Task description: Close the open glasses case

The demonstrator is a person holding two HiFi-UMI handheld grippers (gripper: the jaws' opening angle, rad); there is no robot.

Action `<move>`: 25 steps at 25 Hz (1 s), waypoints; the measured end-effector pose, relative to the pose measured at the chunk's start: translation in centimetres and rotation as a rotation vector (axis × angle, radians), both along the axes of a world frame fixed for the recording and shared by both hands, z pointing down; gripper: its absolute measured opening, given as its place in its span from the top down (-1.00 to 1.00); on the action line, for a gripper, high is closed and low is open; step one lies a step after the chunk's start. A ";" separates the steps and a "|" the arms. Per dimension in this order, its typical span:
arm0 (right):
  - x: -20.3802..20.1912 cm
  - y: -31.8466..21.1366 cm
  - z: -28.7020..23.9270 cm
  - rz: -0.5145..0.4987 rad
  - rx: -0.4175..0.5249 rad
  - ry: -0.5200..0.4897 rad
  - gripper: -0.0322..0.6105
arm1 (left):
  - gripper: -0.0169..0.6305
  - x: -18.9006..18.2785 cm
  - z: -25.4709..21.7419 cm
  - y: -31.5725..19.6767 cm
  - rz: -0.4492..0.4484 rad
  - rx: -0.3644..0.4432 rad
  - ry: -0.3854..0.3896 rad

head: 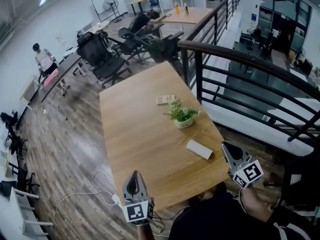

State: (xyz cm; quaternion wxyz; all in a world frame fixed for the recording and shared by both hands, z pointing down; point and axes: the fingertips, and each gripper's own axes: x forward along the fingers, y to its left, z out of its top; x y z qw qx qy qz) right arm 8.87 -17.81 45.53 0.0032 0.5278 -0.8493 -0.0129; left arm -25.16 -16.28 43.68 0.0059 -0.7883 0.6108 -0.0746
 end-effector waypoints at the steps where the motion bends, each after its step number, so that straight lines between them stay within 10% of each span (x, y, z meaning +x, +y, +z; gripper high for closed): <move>1: -0.2 0.3 0.1 0.007 -0.008 0.029 0.86 | 0.94 0.0 0.0 0.1 0.005 0.003 0.005; 25: -5.8 4.0 -4.1 -0.046 0.110 0.197 0.86 | 0.94 -0.8 3.7 1.6 0.086 -0.065 0.006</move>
